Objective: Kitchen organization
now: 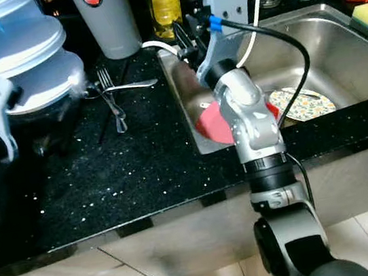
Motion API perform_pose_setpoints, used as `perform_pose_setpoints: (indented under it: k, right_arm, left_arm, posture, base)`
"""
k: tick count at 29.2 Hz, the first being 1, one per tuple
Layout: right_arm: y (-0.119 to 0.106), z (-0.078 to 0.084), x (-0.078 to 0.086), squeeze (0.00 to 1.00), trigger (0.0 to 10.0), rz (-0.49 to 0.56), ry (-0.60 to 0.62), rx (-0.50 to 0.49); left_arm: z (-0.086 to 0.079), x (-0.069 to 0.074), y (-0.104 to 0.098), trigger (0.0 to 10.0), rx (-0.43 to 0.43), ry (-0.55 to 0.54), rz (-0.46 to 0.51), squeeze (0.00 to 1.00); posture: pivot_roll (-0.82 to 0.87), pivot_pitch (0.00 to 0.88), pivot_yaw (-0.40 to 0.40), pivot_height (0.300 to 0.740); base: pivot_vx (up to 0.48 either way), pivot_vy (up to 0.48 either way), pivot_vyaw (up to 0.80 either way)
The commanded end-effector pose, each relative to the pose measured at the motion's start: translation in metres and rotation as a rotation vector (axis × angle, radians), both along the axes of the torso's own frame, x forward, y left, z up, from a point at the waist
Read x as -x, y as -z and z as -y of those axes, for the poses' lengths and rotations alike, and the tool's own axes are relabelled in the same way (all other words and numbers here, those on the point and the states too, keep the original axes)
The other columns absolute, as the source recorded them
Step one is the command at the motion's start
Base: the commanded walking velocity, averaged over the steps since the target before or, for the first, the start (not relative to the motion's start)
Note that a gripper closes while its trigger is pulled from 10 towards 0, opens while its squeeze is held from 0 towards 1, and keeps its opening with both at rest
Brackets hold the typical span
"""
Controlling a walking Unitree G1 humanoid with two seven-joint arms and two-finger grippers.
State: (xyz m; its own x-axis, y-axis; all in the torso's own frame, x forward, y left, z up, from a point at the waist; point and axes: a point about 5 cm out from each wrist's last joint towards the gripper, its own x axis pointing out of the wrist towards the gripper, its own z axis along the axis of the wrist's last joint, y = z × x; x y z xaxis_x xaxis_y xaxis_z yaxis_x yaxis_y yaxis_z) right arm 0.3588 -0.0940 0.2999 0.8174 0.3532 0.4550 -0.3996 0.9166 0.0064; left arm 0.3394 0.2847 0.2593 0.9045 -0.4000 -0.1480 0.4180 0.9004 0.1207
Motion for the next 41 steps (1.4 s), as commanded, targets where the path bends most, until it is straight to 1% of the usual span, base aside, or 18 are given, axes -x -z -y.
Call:
perform_pose_setpoints:
  k: [1,3,4,6,9,13,16,18,19,20,22,25,27,29,30,33,37,41]
  right_arm:
    - [0.000,0.001,0.002,0.00,10.0,0.002,-0.006,-0.005]
    - [-0.001,-0.003,0.001,0.00,10.0,0.003,-0.035,-0.011]
    - [-0.001,-0.003,0.001,0.00,10.0,0.003,-0.035,-0.011]
    - [-0.004,-0.008,0.002,0.00,10.0,-0.004,-0.092,-0.034]
    - [-0.005,-0.010,0.003,0.00,10.0,-0.011,-0.127,-0.042]
    - [-0.002,-0.003,0.000,0.00,10.0,-0.027,-0.093,-0.033]
    - [-0.001,0.000,-0.002,0.00,10.0,-0.035,-0.067,-0.025]
    - [0.001,0.005,-0.005,0.00,10.0,-0.046,-0.010,0.008]
    - [0.001,0.011,-0.009,0.00,10.0,-0.047,0.048,0.028]
    - [0.001,0.011,-0.009,0.00,10.0,-0.047,0.048,0.028]
    - [-0.004,0.031,-0.014,0.00,10.0,-0.009,0.217,0.146]
    - [-0.006,0.040,-0.016,0.00,10.0,-0.005,0.270,0.185]
    - [-0.009,0.062,-0.018,0.00,10.0,-0.025,0.347,0.235]
    - [-0.011,0.079,-0.017,0.00,10.0,-0.047,0.406,0.246]
    - [-0.011,0.079,-0.017,0.00,10.0,-0.047,0.406,0.246]
    - [-0.010,0.096,-0.012,0.00,10.0,-0.060,0.484,0.238]
    - [-0.006,0.099,-0.007,0.00,10.0,-0.063,0.505,0.242]
    - [0.000,0.104,-0.002,0.00,10.0,-0.077,0.537,0.261]
  left_arm:
    - [0.016,0.008,-0.026,10.0,0.065,0.063,0.123,0.00]
    - [0.043,0.027,-0.044,10.0,0.073,0.210,0.218,0.00]
    - [0.043,0.027,-0.044,10.0,0.073,0.210,0.218,0.00]
    - [0.063,0.039,-0.046,10.0,0.061,0.326,0.235,0.00]
    - [0.077,0.041,-0.044,10.0,0.078,0.359,0.233,0.00]
    - [0.100,0.028,-0.034,10.0,0.068,0.332,0.211,0.00]
    - [0.107,0.024,-0.032,10.0,0.075,0.326,0.201,0.00]
    - [0.116,0.018,-0.030,10.0,0.091,0.331,0.194,0.00]
    - [0.126,0.007,-0.028,10.0,0.116,0.331,0.175,0.00]
    - [0.126,0.007,-0.028,10.0,0.116,0.331,0.175,0.00]
    - [0.148,-0.022,-0.021,10.0,0.131,0.313,0.088,0.00]
    - [0.156,-0.033,-0.019,10.0,0.126,0.308,0.056,0.00]
    - [0.172,-0.051,-0.017,10.0,0.116,0.302,0.006,0.00]
    - [0.185,-0.060,-0.015,10.0,0.102,0.306,-0.023,0.00]
    - [0.185,-0.060,-0.015,10.0,0.102,0.306,-0.023,0.00]
    - [0.209,-0.064,-0.004,10.0,0.074,0.349,-0.070,0.00]
    - [0.226,-0.062,0.003,10.0,0.067,0.405,-0.091,0.00]
    - [0.249,-0.053,0.007,10.0,0.040,0.562,-0.085,0.00]
  posture:
    - [0.13,0.082,0.057,0.740]
    - [0.14,0.080,0.053,0.740]
    - [0.14,0.080,0.053,0.740]
    - [0.14,0.079,0.051,0.740]
    - [0.13,0.075,0.052,0.740]
    - [0.13,0.069,0.055,0.740]
    - [0.12,0.066,0.056,0.740]
    - [0.12,0.064,0.059,0.740]
    - [0.11,0.063,0.063,0.740]
    - [0.11,0.063,0.063,0.740]
    - [0.09,0.067,0.081,0.740]
    - [0.08,0.072,0.089,0.740]
    - [0.05,0.084,0.107,0.740]
    - [0.03,0.097,0.119,0.740]
    - [0.03,0.097,0.119,0.740]
    - [-0.01,0.122,0.147,0.740]
    - [-0.02,0.133,0.159,0.740]
    - [-0.05,0.143,0.177,0.740]
  base:
    - [0.000,0.000,0.00]
    - [0.000,0.000,0.00]
    - [0.000,0.000,0.00]
    - [0.000,0.000,0.00]
    - [0.000,0.000,0.00]
    - [0.000,0.000,0.00]
    - [0.000,0.000,0.00]
    - [0.000,0.000,0.00]
    - [0.000,0.000,0.00]
    - [0.000,0.000,0.00]
    - [0.000,0.000,0.00]
    - [0.000,0.000,0.00]
    - [0.000,0.000,0.00]
    - [0.000,0.000,0.00]
    - [0.000,0.000,0.00]
    - [0.000,0.000,0.00]
    - [0.000,0.000,0.00]
    - [0.000,0.000,0.00]
